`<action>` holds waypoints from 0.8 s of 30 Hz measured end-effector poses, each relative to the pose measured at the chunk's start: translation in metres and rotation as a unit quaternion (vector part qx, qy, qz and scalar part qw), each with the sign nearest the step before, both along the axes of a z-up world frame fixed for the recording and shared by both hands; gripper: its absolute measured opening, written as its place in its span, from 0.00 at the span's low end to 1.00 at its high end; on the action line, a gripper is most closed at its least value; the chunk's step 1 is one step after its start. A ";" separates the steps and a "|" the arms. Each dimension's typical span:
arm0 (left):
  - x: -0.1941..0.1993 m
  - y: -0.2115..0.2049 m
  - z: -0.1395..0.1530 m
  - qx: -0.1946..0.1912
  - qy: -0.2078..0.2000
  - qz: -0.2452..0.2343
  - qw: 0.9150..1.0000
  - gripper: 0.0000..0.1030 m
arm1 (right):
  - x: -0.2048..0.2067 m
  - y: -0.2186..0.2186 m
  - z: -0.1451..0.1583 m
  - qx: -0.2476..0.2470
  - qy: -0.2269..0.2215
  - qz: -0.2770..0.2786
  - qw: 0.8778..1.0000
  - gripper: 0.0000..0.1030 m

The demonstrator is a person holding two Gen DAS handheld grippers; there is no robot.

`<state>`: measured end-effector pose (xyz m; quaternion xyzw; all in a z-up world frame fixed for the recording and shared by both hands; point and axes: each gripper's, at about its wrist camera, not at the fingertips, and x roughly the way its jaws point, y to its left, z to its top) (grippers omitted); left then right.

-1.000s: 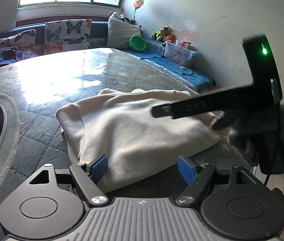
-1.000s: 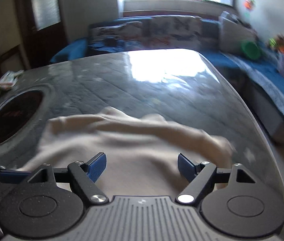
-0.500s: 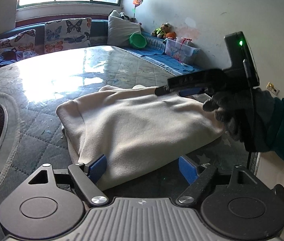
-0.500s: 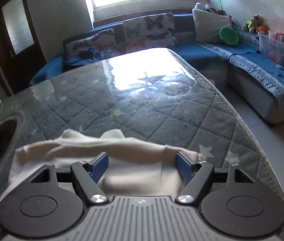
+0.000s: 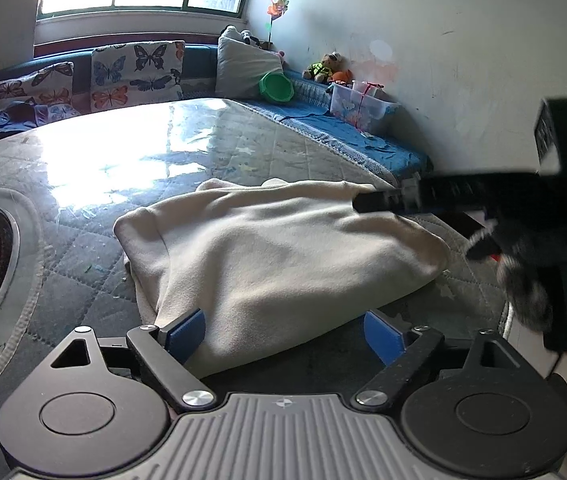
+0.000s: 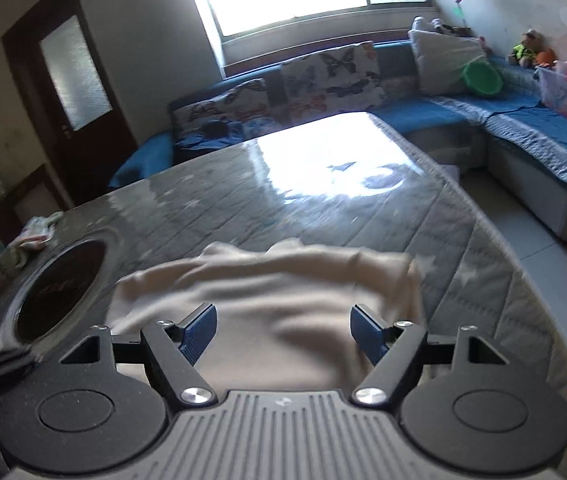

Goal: Fold clothes

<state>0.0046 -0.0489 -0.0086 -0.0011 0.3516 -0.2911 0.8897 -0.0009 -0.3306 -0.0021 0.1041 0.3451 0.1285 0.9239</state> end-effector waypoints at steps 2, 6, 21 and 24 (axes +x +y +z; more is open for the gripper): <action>-0.001 0.000 0.000 0.002 -0.002 0.000 1.000 0.87 | -0.005 -0.003 -0.006 -0.006 0.005 -0.012 1.000 0.74; -0.003 0.002 0.001 0.004 -0.003 0.003 1.000 0.87 | -0.006 -0.019 -0.017 0.016 0.018 -0.044 0.999 0.74; -0.006 0.007 0.005 0.003 -0.007 0.011 1.000 0.91 | -0.024 -0.014 -0.019 0.048 -0.001 -0.022 0.999 0.77; -0.006 0.007 0.004 0.004 -0.005 0.011 1.000 0.92 | -0.036 -0.020 -0.019 0.058 -0.010 -0.025 0.998 0.79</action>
